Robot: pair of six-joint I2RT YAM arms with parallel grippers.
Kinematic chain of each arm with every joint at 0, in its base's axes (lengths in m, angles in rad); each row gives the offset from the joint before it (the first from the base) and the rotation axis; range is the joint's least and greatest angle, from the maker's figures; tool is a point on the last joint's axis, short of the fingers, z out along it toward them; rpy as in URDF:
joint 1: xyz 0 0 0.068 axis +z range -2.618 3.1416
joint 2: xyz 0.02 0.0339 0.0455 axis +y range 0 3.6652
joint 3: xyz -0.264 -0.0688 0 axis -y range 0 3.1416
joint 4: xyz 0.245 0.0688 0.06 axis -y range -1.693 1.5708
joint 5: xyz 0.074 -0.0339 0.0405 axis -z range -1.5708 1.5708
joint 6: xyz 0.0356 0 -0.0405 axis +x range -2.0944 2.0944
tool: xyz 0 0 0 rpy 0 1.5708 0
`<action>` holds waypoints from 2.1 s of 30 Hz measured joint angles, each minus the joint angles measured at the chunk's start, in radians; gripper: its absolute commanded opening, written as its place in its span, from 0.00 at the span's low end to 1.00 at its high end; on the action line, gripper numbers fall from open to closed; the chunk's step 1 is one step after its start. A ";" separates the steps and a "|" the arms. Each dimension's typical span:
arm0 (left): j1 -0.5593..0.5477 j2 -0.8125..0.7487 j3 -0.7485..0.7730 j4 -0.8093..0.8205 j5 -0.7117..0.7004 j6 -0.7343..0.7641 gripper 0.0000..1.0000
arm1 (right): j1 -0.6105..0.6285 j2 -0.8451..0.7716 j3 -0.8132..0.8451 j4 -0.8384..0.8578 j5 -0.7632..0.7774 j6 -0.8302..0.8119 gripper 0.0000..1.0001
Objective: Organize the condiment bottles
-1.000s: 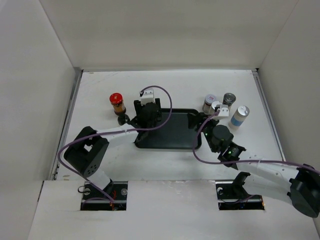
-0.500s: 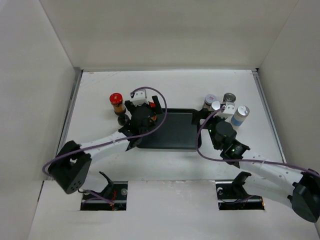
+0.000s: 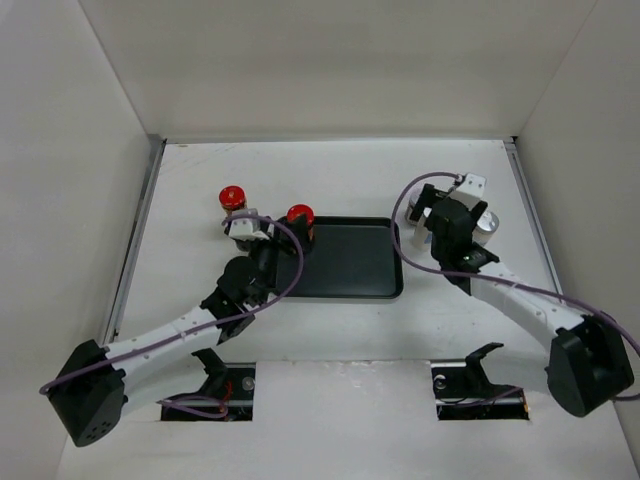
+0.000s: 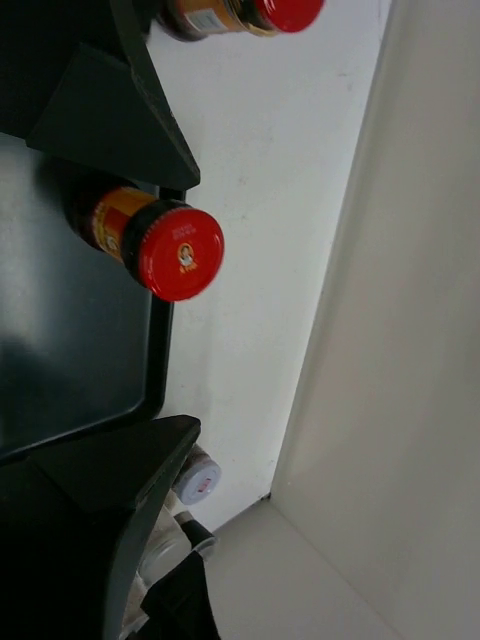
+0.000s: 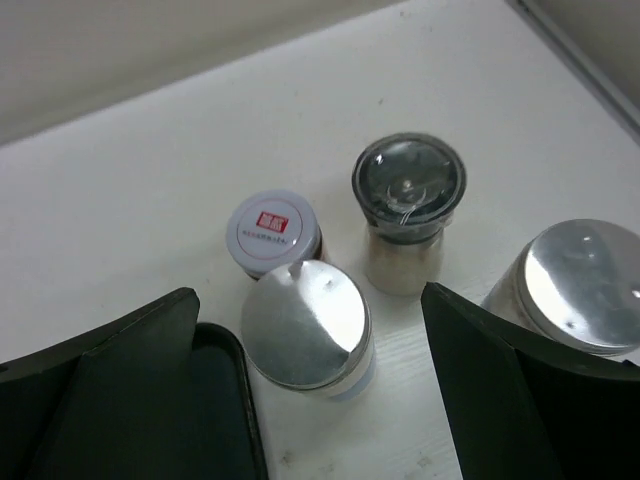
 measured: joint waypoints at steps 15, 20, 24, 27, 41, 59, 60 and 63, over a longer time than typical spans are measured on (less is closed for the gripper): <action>0.135 -0.197 -0.196 0.067 0.039 -0.016 1.00 | -0.047 0.224 0.117 -0.099 -0.037 -0.011 0.50; 0.171 -0.238 -0.217 0.068 0.035 -0.017 1.00 | 0.084 0.072 0.122 -0.126 0.002 -0.067 0.50; 0.204 -0.252 -0.225 0.063 0.014 -0.024 1.00 | 0.200 0.045 0.194 -0.087 -0.010 -0.089 0.51; 0.209 -0.246 -0.226 0.056 -0.011 -0.027 1.00 | 0.243 0.123 0.242 -0.015 -0.044 -0.088 0.52; 0.222 -0.272 -0.259 0.040 -0.056 -0.034 1.00 | 0.356 0.536 0.460 0.025 -0.163 -0.087 0.56; 0.229 -0.257 -0.259 0.035 -0.056 -0.056 1.00 | 0.321 0.432 0.406 0.080 -0.201 -0.054 1.00; 0.228 -0.257 -0.259 0.035 -0.056 -0.057 1.00 | 0.293 0.388 0.386 0.088 -0.204 -0.052 1.00; 0.225 -0.253 -0.259 0.037 -0.056 -0.057 1.00 | 0.175 0.309 0.335 0.119 -0.188 -0.040 1.00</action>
